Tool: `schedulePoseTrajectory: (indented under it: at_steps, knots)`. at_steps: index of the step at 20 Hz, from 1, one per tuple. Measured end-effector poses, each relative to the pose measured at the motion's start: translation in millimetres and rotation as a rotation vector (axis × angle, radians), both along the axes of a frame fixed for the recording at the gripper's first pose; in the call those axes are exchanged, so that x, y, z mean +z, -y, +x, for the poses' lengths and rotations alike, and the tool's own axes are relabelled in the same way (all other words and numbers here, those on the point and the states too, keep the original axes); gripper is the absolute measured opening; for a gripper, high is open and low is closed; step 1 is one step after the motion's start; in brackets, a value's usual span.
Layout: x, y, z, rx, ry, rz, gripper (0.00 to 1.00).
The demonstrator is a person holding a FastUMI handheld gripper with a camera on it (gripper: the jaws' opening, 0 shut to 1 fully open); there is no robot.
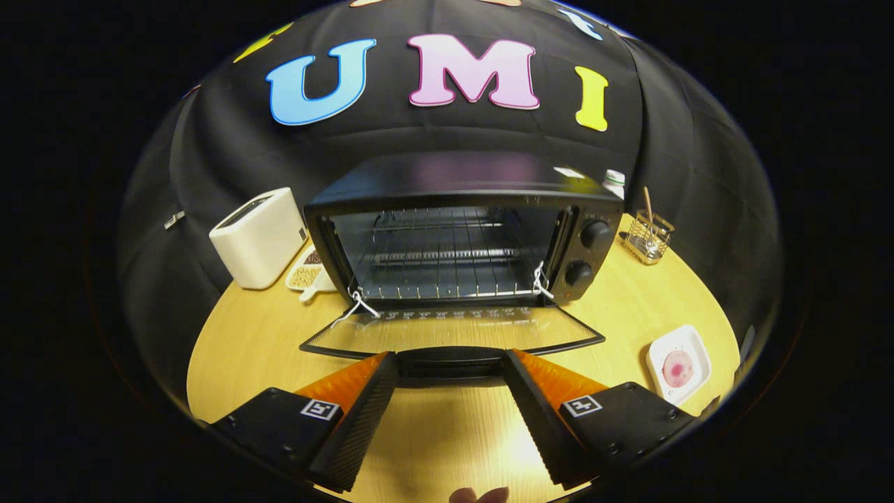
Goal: Open the toaster oven, put the food inside, and close the toaster oven door.
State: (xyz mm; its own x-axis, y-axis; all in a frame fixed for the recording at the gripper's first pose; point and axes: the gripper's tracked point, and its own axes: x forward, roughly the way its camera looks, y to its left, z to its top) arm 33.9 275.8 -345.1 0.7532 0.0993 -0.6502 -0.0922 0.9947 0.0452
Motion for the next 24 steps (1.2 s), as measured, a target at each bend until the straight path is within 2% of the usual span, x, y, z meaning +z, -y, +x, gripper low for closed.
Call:
schedulePoseTrajectory:
  at_steps: [3, 7, 10, 16, 19, 24]
  knots:
    - [-21.2, 0.8, -16.1, 0.025, -0.073, 0.003, 1.00]
    - [-26.1, 5.2, -23.9, 0.043, -0.115, 0.015, 1.00]
    - [-15.8, 5.9, -30.9, 0.059, -0.127, 0.046, 1.00]
    - [29.4, 19.3, -38.7, 0.154, -0.137, 0.155, 1.00]
    - [44.8, 51.5, -43.2, 0.173, -0.180, 0.162, 1.00]
    - [48.9, 133.1, -55.3, 0.189, -0.346, 0.164, 1.00]
